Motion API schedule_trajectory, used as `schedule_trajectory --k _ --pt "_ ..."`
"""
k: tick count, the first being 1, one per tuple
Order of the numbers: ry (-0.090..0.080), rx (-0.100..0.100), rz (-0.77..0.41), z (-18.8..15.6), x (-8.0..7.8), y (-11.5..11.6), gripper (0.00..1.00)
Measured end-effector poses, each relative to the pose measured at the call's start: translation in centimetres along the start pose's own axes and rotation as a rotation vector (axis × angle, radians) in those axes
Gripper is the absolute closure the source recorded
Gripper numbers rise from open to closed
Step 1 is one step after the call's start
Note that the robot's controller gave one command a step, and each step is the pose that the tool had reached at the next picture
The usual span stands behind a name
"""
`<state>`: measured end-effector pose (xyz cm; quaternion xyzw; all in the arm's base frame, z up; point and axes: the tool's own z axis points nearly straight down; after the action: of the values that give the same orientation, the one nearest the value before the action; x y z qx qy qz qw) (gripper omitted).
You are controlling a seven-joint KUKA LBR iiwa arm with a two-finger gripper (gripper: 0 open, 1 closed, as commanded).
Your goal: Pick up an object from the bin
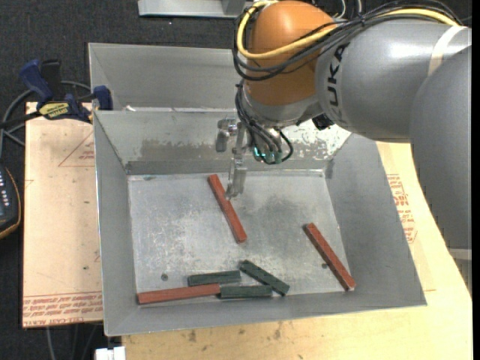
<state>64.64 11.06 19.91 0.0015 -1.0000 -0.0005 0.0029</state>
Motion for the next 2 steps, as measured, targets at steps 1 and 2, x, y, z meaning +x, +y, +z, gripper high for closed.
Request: schedule_trajectory --k 1,2 --pt "-0.010 0.001 -0.231 -4.8 2.4 -1.2 0.00" --pt "0.001 0.002 -0.162 6.3 3.5 -7.6 0.00"
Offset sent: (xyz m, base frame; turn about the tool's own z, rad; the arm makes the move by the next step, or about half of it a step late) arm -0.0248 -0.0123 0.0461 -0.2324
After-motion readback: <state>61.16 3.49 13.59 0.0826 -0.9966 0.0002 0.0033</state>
